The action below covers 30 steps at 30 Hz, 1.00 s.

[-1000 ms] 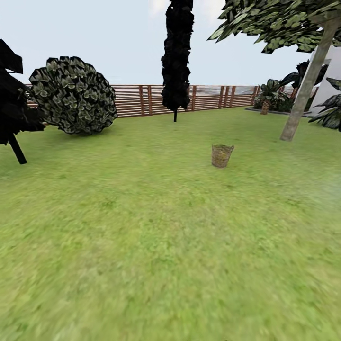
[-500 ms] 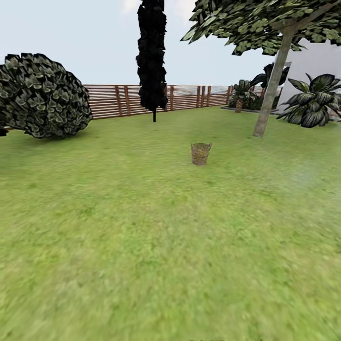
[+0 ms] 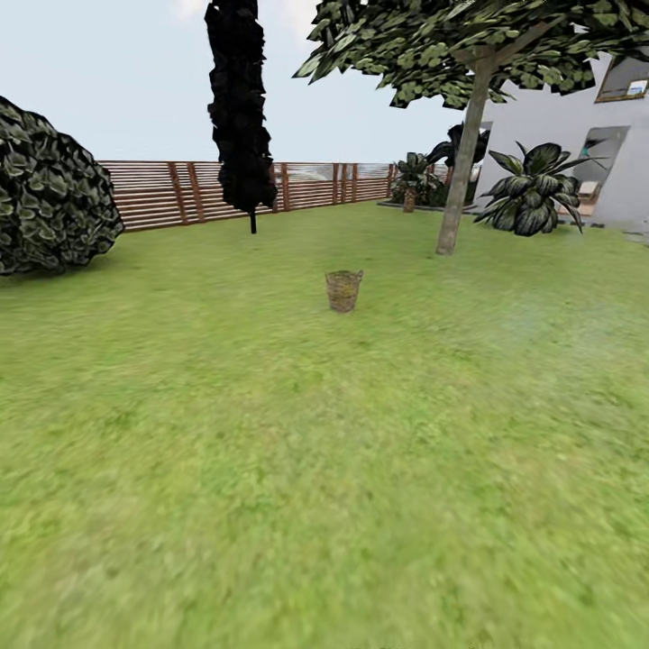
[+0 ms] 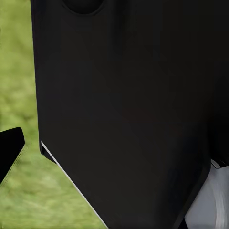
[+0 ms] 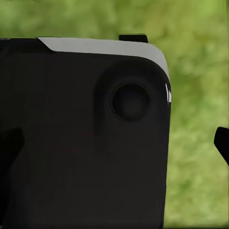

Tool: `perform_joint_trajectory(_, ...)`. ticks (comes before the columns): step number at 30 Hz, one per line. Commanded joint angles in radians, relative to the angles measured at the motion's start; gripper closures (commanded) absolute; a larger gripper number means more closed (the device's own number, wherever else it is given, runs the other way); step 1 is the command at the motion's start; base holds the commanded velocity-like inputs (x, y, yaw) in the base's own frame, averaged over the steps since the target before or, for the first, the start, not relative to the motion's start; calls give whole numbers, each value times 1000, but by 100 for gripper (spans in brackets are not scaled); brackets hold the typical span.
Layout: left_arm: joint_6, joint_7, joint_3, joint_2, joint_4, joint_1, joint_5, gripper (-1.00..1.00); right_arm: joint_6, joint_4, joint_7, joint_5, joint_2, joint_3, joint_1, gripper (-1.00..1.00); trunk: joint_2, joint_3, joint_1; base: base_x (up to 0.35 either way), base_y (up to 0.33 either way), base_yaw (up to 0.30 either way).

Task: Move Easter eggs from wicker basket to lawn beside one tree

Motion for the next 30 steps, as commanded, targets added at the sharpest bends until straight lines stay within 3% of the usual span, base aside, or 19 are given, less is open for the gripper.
perform_joint_trajectory(1,0,0,5,0,-2,1,6,-100,-4,1,0,-1,0,0,-1,-100,0,-1,0,0,0,-289)
perform_joint_trajectory(30,0,0,5,0,-2,1,5,-100,-4,1,0,-1,0,0,-1,-100,0,-1,0,0,0,-289)
